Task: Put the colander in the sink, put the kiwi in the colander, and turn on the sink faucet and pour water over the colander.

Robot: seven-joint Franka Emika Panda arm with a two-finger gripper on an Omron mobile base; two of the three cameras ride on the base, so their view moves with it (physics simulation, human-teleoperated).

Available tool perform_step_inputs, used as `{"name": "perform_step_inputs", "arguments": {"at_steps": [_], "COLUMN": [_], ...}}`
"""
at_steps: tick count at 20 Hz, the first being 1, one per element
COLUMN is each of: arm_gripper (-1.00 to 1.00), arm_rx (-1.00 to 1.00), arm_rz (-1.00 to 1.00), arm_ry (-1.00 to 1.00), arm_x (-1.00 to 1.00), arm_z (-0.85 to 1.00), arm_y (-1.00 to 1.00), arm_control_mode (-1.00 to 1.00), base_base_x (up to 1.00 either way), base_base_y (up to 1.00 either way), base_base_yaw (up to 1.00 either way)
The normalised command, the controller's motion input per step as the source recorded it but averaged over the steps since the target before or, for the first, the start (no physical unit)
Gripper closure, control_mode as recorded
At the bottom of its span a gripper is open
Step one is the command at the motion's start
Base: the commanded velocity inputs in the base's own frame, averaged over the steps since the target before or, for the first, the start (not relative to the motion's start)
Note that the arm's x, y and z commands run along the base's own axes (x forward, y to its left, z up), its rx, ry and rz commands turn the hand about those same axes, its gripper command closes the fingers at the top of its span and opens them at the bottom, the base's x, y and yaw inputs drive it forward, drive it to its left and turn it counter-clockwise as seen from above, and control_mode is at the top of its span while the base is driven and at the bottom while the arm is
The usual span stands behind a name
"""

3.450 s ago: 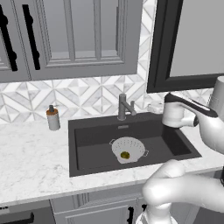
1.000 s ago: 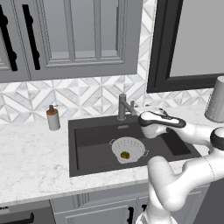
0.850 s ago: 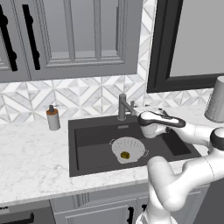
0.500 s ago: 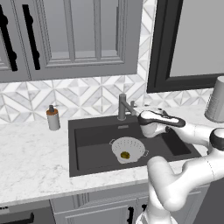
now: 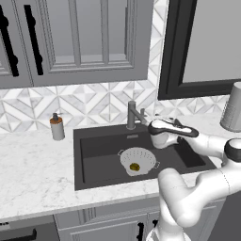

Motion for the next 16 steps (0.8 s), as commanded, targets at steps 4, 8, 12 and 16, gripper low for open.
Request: {"name": "perform_step_inputs", "arguments": {"at_steps": [4, 8, 12, 16], "arm_gripper": [-1.00, -1.00, -1.00, -1.00], "arm_rx": [0.00, 0.00, 0.00, 0.00], "arm_rz": [0.00, 0.00, 0.00, 0.00], "arm_ry": [0.02, 0.02, 0.00, 0.01], "arm_x": [0.19, 0.18, 0.16, 0.22], "arm_z": [0.00, 0.00, 0.00, 0.00], "arm_y": [0.01, 0.21, 0.23, 0.22], "arm_control_mode": [-1.00, -1.00, -1.00, -1.00], "base_base_x": [0.00, 0.00, 0.00, 0.00], "base_base_y": [0.00, 0.00, 0.00, 0.00], "base_base_yaw": [0.00, 0.00, 0.00, 0.00]}}
